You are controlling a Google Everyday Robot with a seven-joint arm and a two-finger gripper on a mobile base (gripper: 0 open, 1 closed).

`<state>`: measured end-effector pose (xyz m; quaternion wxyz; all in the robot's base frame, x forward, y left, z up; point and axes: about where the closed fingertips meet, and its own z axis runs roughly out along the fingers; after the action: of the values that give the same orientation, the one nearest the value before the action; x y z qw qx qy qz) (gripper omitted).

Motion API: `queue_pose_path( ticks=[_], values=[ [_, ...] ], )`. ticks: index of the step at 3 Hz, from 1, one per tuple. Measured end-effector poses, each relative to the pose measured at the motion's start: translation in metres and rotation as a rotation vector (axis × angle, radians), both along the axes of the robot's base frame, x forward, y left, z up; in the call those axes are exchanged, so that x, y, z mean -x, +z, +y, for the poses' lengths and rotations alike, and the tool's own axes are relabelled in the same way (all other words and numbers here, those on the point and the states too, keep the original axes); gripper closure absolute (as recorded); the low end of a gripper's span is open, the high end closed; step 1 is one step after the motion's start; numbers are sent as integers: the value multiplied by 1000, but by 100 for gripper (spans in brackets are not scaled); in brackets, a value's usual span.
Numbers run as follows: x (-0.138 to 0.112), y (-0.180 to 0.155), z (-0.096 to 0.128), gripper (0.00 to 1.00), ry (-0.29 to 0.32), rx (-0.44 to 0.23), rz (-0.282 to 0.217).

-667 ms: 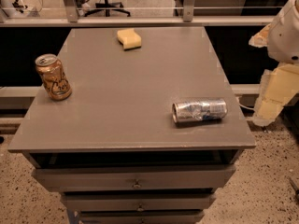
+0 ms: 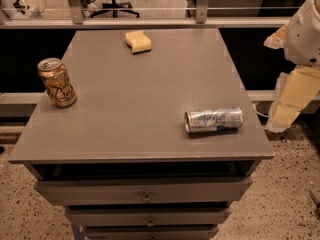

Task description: Pick sponge

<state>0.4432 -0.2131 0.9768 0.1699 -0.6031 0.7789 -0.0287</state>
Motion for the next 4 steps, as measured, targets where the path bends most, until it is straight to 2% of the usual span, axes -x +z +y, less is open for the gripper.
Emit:
queue_pose_path(
  ticks=[2,3,4],
  values=[
    [-136,-21,63,0,-14,-174,-103],
    [-198,-32,93,0,-49,-310,-147],
    [-243,-44,114,0,-115,-473,-178]
  ],
)
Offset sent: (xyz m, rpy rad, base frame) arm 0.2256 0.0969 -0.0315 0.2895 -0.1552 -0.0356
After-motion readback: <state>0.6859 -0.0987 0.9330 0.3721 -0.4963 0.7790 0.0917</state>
